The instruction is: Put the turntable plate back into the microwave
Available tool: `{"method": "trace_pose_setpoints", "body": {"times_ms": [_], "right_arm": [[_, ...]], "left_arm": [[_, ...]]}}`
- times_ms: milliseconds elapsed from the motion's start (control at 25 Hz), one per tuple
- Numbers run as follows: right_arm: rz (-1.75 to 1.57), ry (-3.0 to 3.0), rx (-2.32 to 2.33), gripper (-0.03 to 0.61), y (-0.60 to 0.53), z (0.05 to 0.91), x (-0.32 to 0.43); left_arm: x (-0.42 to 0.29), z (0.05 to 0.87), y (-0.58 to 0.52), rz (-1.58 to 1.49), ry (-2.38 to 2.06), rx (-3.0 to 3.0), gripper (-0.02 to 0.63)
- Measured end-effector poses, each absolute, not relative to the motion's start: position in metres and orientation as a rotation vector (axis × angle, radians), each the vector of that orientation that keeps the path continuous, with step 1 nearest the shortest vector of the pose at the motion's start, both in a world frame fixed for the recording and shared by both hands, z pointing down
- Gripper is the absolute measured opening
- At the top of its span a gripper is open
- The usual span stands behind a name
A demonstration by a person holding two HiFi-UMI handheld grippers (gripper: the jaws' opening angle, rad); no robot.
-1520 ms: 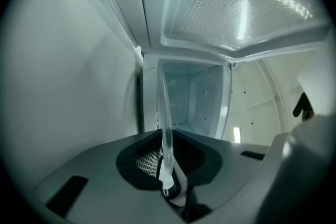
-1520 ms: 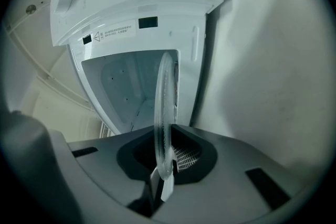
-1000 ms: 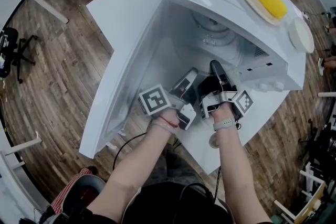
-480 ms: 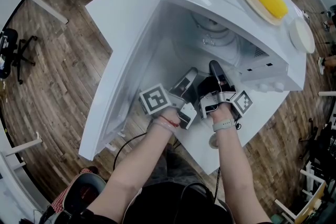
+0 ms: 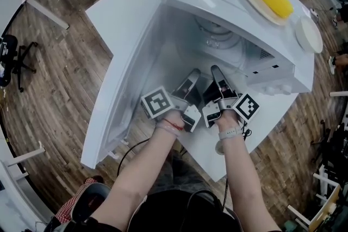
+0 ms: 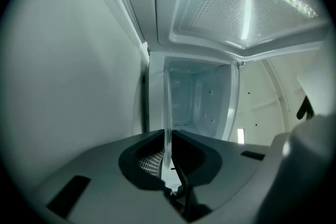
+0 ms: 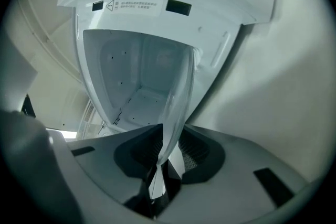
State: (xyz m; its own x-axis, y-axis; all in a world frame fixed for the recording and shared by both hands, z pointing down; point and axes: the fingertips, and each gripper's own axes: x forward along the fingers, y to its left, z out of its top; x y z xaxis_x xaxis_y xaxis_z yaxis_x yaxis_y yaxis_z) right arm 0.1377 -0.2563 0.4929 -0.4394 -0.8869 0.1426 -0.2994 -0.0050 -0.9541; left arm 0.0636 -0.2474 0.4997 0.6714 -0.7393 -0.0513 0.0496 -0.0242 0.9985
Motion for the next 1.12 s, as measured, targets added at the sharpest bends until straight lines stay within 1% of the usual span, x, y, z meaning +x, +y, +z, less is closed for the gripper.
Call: {"method": "trace_pose_setpoints", "body": {"times_ms": [400,600,840,1120], "right_arm": [[-1.487,1.901,-1.316,0.114,-0.248,0.493,0.132],[-1.472,2.007,-1.382,0.118,-0.243,0.493,0.128],[-1.409,2.304,-1.488,0.118,-0.235,0.498,0.113],[-1.334,2.449,-1.551,0.08,-0.243,0.499,0.106]], "left_arm": [[0.063,0.497,-0.26,-0.707,-0.65,1.503,0.043],[0.062,0.5,-0.264,-0.696,-0.66,1.492,0.043],[0.064,0.498,-0.269,-0.676,-0.671,1.518,0.043],[0.068,0.498,-0.275,-0.618,-0.681,1.552,0.043]]}}
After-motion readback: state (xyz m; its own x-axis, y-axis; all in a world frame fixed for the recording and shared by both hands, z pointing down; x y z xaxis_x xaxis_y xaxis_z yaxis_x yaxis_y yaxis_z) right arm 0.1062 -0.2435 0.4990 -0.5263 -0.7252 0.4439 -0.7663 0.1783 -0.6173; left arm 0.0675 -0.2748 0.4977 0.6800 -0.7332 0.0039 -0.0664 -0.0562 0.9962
